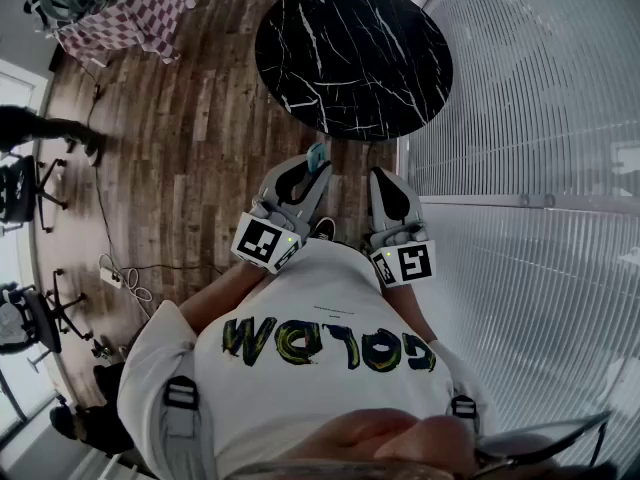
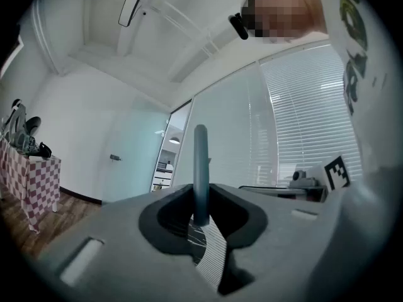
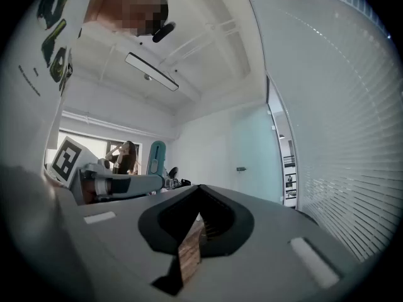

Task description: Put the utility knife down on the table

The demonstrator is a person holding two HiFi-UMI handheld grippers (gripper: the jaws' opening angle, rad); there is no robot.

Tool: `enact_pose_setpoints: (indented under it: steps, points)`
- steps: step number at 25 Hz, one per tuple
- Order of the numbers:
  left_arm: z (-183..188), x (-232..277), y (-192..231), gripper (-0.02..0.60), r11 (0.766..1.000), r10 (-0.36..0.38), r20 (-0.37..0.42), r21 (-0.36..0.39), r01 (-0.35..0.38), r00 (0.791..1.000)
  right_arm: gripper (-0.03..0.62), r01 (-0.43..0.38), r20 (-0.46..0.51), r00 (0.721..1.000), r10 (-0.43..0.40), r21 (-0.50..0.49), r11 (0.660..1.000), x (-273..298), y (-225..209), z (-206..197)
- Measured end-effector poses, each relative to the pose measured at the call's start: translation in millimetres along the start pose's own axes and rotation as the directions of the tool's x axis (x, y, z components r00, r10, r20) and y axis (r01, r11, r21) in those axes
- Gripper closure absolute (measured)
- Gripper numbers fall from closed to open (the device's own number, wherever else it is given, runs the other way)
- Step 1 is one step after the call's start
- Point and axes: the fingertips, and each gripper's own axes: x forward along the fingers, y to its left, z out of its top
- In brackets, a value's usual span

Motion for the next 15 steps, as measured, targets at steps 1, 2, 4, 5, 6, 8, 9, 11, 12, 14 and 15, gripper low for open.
enact_pose_setpoints:
  steps: [1,2,4,5,6,8,9,11,12,14,15]
  points:
    - [-1.1,0.2,-0.4,0.508,1.000,-0.001,-0.002,-0.002,0.001,1.000,0.593,0.002,-0.001,1.000,-0.002,0.000,1.000,-0.3,-0.9,-0.7]
    - [-2.1,0.5,-0.8,0.508,1.000,-0.003,-0.004,-0.004,0.003,1.000,0.592,0.004,-0.002,1.000,-0.004,-0.001,1.000,-0.7,-1.7,-1.2]
    - [-3.9,1.3,-1.6,0.508,1.000,-0.004,-0.008,-0.006,0.004,1.000,0.592,0.004,-0.003,1.000,-0.004,-0.004,1.000,-1.2,-2.5,-1.8]
    - [-4.5,2.2,-1.8,0.508,1.000,-0.004,-0.010,-0.005,0.004,1.000,0.592,0.002,-0.004,1.000,-0.002,-0.006,1.000,-1.1,-2.9,-2.1]
    - [-4.9,3.5,-1.9,0.508,1.000,-0.004,-0.011,-0.005,0.004,1.000,0.592,0.001,-0.006,1.000,-0.001,-0.007,1.000,-0.8,-3.8,-2.5]
    - [-5.3,7.6,-2.1,0.508,1.000,-0.002,-0.014,-0.004,0.002,1.000,0.592,0.000,-0.007,1.000,0.000,-0.004,1.000,0.1,-7.2,-3.1]
    - [-5.6,9.7,-2.6,0.508,1.000,-0.001,-0.016,-0.004,0.001,1.000,0.592,-0.001,-0.002,1.000,0.001,0.001,1.000,0.1,-9.3,-2.6]
    - [-7.1,13.8,-5.3,0.508,1.000,-0.001,-0.020,-0.006,0.001,1.000,0.592,-0.005,0.014,1.000,0.005,0.012,1.000,-1.6,-13.2,-0.6]
    - [-8.6,16.0,-7.3,0.508,1.000,-0.002,-0.023,-0.006,0.002,1.000,0.592,-0.005,0.019,1.000,0.005,0.014,1.000,-3.1,-15.5,-0.2]
    - [-13.0,21.4,-11.3,0.508,1.000,-0.005,-0.031,-0.007,0.005,0.999,0.592,0.001,0.016,1.000,-0.001,0.011,1.000,-6.0,-21.2,-1.7]
    - [-15.4,24.4,-13.4,0.508,1.000,-0.007,-0.036,-0.007,0.007,0.999,0.592,0.004,0.012,1.000,-0.004,0.012,1.000,-7.7,-24.5,-2.9]
